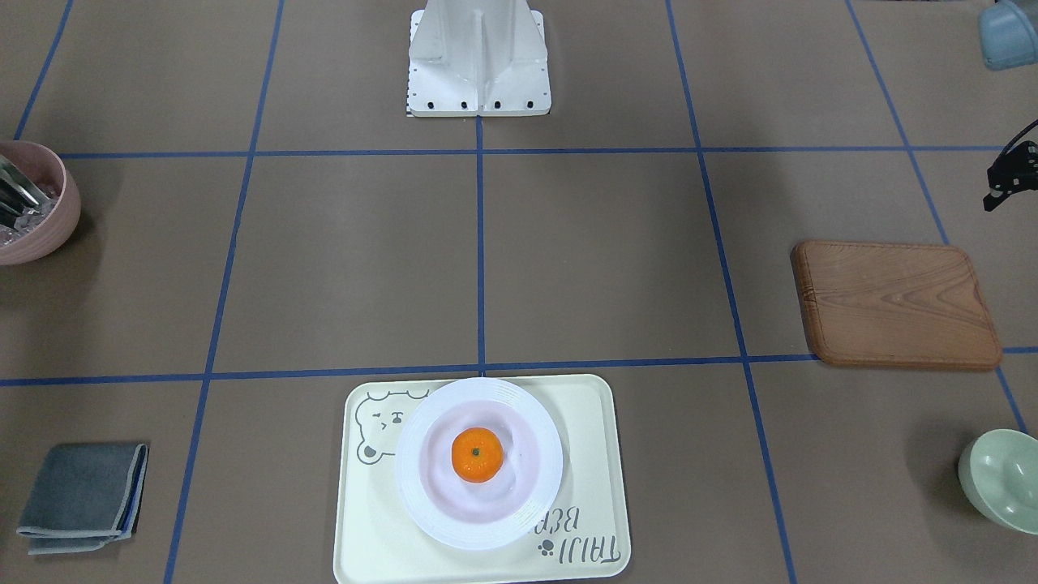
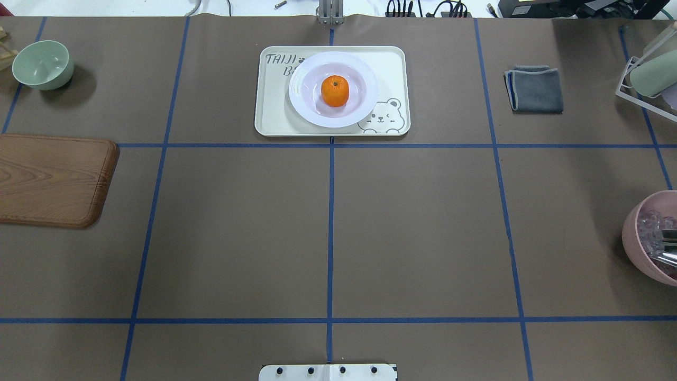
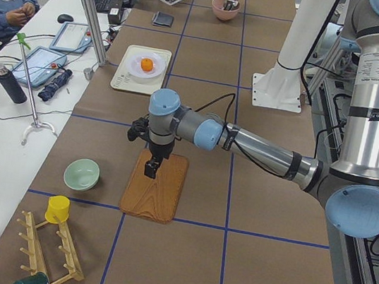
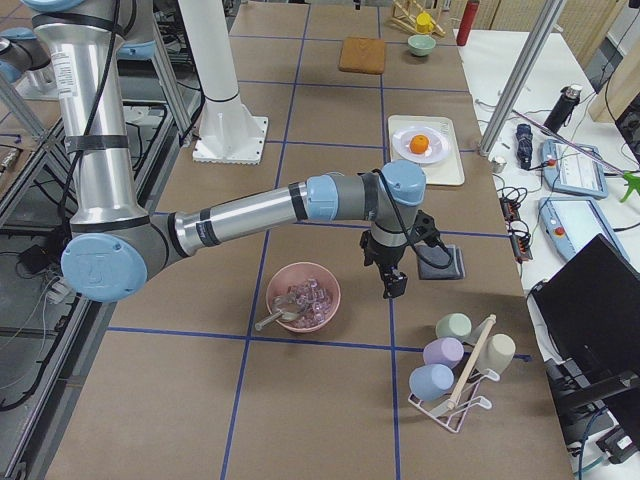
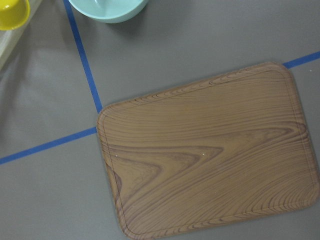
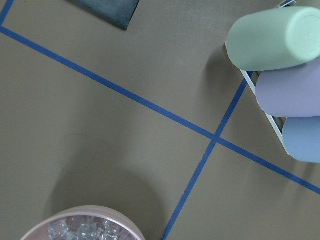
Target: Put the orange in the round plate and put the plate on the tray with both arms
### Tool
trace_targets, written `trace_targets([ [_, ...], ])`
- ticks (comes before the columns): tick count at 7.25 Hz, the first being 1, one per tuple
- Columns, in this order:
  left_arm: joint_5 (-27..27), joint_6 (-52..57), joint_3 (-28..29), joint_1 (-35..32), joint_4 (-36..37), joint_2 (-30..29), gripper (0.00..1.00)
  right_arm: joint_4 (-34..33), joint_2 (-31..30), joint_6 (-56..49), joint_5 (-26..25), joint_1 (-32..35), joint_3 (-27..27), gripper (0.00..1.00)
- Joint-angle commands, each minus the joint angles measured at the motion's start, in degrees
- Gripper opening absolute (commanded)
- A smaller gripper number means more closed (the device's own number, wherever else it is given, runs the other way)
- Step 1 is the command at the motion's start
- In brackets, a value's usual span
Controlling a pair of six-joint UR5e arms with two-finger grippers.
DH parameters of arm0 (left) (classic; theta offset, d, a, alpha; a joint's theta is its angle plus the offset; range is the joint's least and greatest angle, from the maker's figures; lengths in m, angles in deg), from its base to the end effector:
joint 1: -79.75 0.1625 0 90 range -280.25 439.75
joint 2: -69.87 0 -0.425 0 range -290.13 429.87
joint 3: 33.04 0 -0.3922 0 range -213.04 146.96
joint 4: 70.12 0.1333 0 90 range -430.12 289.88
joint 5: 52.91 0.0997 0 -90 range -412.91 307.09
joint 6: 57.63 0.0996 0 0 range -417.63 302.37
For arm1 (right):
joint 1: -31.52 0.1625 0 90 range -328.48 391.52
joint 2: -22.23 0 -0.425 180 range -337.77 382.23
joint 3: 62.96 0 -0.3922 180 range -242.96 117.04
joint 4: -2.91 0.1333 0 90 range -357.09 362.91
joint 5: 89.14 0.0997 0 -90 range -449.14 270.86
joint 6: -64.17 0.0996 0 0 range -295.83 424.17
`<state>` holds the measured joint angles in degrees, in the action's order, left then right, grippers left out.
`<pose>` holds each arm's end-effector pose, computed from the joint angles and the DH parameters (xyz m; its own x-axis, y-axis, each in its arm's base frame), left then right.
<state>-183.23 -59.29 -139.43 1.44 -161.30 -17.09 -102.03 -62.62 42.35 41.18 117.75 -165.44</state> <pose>0.0287 -0.4787 0.5448 0.7191 0.2859 -0.6334 -0.1754 0.9566 0.2326 0.0348 -0.5185 0.5382 0.6800 -0.4452 0.5826 0.3430 0.8954 0.2838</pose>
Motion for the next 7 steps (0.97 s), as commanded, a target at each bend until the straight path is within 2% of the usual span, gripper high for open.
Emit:
trace_targets([
  [1, -0.9, -0.27, 0.13, -0.35, -0.31, 1.18, 0.98, -0.35, -1.19, -0.15, 0.38, 0.08, -0.45, 1.0],
  [7, -0.99, -0.62, -0.48, -0.18, -1.02, 1.62, 0.98, -0.26, -3.04, 0.2, 0.64, 0.08, -3.26, 1.0],
])
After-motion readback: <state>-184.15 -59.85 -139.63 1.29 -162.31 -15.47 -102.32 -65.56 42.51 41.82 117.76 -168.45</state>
